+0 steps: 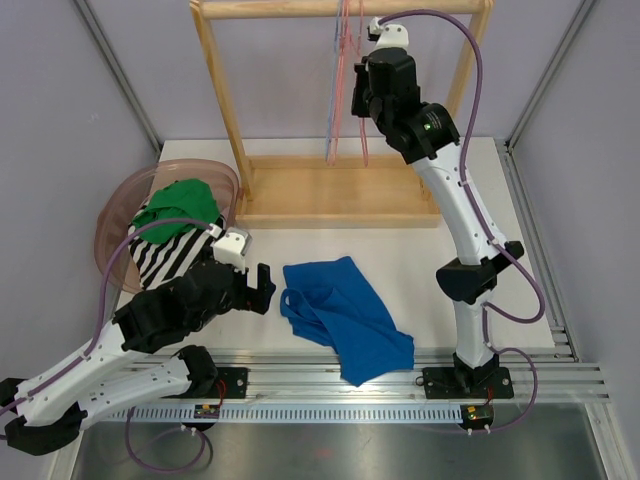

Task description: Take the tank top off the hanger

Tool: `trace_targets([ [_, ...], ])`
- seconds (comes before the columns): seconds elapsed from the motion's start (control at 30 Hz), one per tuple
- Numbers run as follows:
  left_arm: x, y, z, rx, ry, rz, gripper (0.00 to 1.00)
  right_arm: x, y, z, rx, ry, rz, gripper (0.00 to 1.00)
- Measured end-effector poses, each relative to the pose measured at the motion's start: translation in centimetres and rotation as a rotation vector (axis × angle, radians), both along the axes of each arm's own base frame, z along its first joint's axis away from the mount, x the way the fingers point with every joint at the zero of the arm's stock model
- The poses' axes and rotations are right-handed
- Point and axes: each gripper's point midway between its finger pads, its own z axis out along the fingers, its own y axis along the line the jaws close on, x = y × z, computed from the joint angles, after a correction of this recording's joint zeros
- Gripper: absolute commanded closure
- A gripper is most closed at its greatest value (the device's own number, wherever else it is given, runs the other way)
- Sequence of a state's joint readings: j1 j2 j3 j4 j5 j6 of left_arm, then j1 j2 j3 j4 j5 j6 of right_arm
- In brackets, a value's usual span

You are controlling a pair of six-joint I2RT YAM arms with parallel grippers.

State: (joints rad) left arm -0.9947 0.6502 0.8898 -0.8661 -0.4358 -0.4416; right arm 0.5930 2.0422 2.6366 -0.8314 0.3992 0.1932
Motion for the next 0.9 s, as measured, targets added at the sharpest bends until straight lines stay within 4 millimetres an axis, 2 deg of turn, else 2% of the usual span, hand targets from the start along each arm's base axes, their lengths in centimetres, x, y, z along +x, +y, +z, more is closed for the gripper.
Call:
trace_targets([
  [0.17, 0.2, 0.2, 0.0, 0.001, 0.001, 0.012, 0.01, -0.5, 2.1, 0.1, 0.001, -0.014, 0.038, 1.00],
  [0.3, 0.3, 0.2, -0.1, 0.005, 0.003, 0.017, 0.01, -0.5, 2.6, 0.1, 0.005, -0.021, 0.045, 1.00],
  [0.33, 0.3, 0.2, -0.1, 0.005, 0.004, 0.018, 0.01, -0.5, 2.6, 0.1, 0.004, -0.020, 0.045, 0.95],
  [0.37, 0.3, 0.2, -0.1, 0.006, 0.004, 0.018, 0.01, -0.5, 2.6, 0.1, 0.002, -0.021, 0.045, 0.74],
  [0.4, 0.3, 0.2, -0.1, 0.006, 0.004, 0.020, 0.01, -0.5, 2.6, 0.1, 0.004, -0.021, 0.044, 0.68],
  [0.53, 0.5, 0.3, -0.3, 0.014, 0.010, 0.030, 0.01, -0.9, 2.3, -1.1, -0.037, 0.005, 0.048, 0.55],
  [0.63, 0.5, 0.0, -0.4, 0.001, 0.019, 0.041, 0.01, -1.9, 1.5, -1.4, -0.063, 0.022, 0.048, 0.50],
  [0.67, 0.6, -0.1, -0.3, -0.010, 0.020, 0.044, 0.01, -2.4, 1.0, -1.4, -0.071, 0.026, 0.047, 0.49],
  [0.77, 0.9, -1.4, 0.0, -0.068, 0.019, 0.040, 0.01, -4.7, -1.0, -0.3, -0.080, 0.019, 0.035, 0.36],
  [0.9, 1.6, -4.4, -0.8, -0.114, 0.051, 0.011, 0.01, -9.4, -4.3, 1.8, -0.059, -0.016, 0.047, 0.05],
])
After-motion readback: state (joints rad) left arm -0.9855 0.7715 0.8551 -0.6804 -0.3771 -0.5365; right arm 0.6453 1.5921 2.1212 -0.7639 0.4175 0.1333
